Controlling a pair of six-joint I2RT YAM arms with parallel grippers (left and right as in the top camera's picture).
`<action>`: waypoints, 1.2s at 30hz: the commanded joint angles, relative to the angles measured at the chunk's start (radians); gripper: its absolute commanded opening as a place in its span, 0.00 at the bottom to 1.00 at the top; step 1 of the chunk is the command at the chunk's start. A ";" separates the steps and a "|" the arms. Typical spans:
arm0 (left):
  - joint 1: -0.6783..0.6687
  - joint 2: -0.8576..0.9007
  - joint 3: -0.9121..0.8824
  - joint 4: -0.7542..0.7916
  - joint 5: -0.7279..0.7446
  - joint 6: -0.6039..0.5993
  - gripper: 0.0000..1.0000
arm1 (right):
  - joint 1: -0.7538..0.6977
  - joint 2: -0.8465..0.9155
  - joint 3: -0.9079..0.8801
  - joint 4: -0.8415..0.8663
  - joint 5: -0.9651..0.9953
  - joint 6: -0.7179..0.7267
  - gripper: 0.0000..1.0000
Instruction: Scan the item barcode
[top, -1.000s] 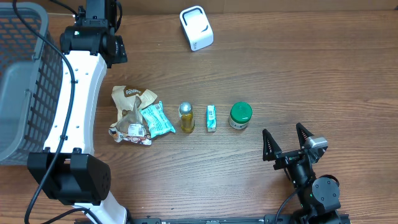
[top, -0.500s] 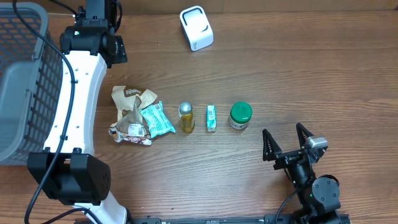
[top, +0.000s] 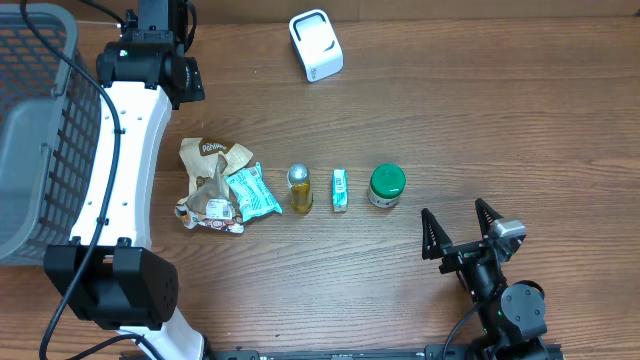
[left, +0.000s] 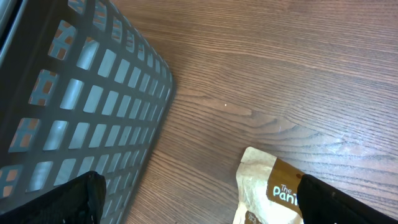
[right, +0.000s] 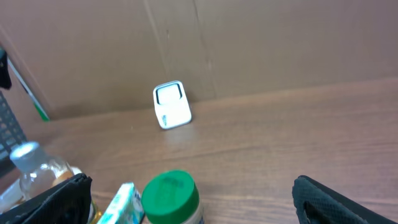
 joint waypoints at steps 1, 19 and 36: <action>-0.002 -0.019 0.018 -0.002 -0.017 0.008 1.00 | -0.004 -0.008 0.082 -0.041 -0.018 -0.003 1.00; -0.002 -0.019 0.018 -0.002 -0.017 0.008 1.00 | -0.004 0.460 1.076 -0.742 0.059 -0.002 1.00; -0.002 -0.019 0.018 -0.002 -0.017 0.008 1.00 | -0.004 1.378 1.580 -1.130 -0.239 0.028 1.00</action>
